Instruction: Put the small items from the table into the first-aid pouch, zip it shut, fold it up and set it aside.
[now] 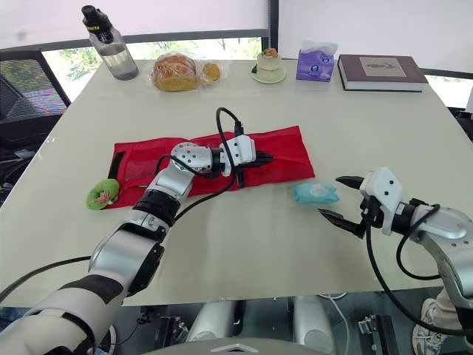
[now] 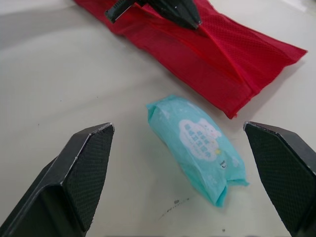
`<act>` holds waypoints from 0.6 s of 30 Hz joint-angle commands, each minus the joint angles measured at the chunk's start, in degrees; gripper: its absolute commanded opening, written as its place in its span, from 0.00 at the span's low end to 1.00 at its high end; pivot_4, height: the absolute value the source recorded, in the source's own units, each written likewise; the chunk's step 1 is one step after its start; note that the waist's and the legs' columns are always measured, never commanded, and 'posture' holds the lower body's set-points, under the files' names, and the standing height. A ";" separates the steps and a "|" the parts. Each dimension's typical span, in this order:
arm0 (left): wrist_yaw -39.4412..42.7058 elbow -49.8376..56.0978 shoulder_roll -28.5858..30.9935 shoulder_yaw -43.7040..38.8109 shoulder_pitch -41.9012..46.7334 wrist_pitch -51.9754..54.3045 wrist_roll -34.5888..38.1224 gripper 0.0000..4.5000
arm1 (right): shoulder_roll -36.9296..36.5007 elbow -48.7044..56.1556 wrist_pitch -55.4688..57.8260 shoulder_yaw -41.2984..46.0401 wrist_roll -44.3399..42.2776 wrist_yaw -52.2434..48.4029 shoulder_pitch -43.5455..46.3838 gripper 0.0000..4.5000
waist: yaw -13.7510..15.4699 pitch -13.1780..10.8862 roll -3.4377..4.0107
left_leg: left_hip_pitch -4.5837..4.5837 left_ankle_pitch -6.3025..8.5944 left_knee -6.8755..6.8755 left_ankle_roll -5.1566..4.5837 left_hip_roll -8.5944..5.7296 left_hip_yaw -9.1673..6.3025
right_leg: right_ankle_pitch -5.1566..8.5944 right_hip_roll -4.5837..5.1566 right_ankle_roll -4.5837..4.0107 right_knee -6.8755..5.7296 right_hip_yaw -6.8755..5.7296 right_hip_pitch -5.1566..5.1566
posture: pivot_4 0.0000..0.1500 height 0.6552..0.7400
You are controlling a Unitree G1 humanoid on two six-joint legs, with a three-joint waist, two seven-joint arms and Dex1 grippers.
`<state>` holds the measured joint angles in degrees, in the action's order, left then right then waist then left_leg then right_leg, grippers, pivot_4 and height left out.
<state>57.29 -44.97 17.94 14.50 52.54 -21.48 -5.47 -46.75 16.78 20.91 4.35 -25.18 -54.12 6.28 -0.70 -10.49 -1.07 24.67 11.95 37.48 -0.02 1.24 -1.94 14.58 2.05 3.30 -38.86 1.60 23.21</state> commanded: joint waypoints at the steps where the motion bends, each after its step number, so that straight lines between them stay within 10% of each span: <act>1: -0.31 3.70 -0.36 -0.49 0.20 0.33 0.93 0.04 | -0.21 -7.02 -4.23 -2.99 3.15 -4.28 5.61 1.00 | -0.05 0.00 0.00 | 0.00 0.00 0.01 0.00 0.00 0.01 | 0.00 0.00 0.00 0.00 0.01 0.00 | 1.00 1.00; 16: -2.13 7.84 -1.01 -0.60 -2.11 3.54 0.87 0.04 | 2.73 -31.30 -16.19 -12.22 13.15 -16.22 20.71 1.00 | -0.03 -0.01 0.03 | -0.01 0.00 0.02 0.01 -0.01 0.02 | -0.01 0.00 -0.02 -0.02 0.03 0.00 | 1.00 1.00; 18: -2.31 7.85 -1.16 -0.56 -2.07 3.69 0.82 0.00 | 2.90 -31.89 -16.61 -12.36 13.83 -16.53 20.97 0.88 | -0.06 -0.01 0.03 | -0.03 -0.01 0.02 0.01 -0.01 0.01 | -0.01 0.00 -0.02 -0.04 0.04 0.01 | 1.00 1.00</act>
<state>55.74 -39.38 17.04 14.47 50.05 -17.78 -5.47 -43.88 -15.29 5.68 -8.61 -11.44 -69.90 26.32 -0.77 -10.50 -1.04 24.63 11.94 37.49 0.00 1.22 -1.93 14.57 2.05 3.28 -38.92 1.64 23.22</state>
